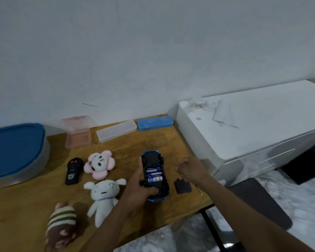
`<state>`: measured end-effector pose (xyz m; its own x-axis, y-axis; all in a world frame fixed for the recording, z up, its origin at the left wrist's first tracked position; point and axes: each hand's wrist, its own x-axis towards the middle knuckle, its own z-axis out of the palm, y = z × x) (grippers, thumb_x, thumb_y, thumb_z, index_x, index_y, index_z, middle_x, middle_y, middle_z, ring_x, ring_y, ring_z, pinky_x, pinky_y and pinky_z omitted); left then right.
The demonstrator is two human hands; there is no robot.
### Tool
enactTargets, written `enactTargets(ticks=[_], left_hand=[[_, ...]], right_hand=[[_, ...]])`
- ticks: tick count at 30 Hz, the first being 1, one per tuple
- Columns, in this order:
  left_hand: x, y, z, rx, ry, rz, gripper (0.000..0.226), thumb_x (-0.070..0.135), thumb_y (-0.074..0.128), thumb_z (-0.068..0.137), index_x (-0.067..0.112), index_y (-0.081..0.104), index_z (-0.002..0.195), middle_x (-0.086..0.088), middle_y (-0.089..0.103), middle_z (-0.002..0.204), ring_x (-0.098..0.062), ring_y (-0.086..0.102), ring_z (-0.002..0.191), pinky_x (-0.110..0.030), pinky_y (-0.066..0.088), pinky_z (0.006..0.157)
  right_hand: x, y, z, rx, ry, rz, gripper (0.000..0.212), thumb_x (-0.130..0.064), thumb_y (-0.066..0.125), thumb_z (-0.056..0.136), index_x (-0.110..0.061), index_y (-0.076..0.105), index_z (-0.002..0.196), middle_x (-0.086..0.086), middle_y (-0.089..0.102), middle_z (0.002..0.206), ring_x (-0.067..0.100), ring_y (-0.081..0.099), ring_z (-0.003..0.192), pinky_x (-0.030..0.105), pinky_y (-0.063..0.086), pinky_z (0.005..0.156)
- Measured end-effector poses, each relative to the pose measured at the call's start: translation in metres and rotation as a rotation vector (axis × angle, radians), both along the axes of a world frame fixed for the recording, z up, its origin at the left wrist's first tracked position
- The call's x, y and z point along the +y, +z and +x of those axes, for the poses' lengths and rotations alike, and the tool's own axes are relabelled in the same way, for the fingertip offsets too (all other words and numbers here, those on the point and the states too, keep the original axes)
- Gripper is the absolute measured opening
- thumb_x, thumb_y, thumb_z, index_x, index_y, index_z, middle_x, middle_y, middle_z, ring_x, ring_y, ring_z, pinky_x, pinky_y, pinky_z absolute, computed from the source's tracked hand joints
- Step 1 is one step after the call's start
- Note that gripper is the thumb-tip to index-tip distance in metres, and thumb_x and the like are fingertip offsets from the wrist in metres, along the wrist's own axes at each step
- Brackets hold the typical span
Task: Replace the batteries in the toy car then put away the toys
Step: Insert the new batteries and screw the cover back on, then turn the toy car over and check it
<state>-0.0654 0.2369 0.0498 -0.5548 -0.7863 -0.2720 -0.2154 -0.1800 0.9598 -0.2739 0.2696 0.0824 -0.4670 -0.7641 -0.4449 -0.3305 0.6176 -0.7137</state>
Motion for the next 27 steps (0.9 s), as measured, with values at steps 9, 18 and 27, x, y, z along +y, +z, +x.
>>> enactTargets(ticks=[9, 18, 27], left_hand=[[0.039, -0.018, -0.036, -0.105, 0.162, 0.155, 0.116, -0.014, 0.072, 0.072, 0.04, 0.009, 0.153, 0.017, 0.068, 0.111, 0.004, 0.068, 0.091, -0.021, 0.056, 0.072], [0.064, -0.027, -0.047, -0.11, 0.319, 0.222, 0.116, -0.014, 0.071, 0.074, 0.047, 0.01, 0.151, 0.008, 0.066, 0.124, -0.012, 0.067, 0.106, -0.042, 0.056, 0.09], [0.065, -0.015, -0.049, -0.125, 0.343, 0.159, 0.119, -0.012, 0.072, 0.07, 0.049, 0.01, 0.15, 0.008, 0.066, 0.123, -0.011, 0.066, 0.107, -0.042, 0.056, 0.091]], right_hand=[[0.018, -0.046, -0.056, 0.38, 0.456, 0.134, 0.036, -0.018, 0.07, 0.081, -0.018, 0.059, 0.116, 0.005, 0.059, 0.114, 0.021, 0.059, 0.104, 0.033, 0.053, 0.087], [0.005, -0.071, -0.054, 0.692, 0.872, 0.07, 0.045, -0.023, 0.068, 0.079, -0.023, 0.055, 0.122, 0.01, 0.059, 0.119, 0.029, 0.052, 0.112, 0.04, 0.043, 0.097], [0.0, -0.062, -0.055, 0.584, 0.821, 0.066, 0.027, -0.016, 0.06, 0.085, -0.019, 0.064, 0.111, 0.009, 0.061, 0.108, 0.028, 0.061, 0.098, 0.039, 0.053, 0.085]])
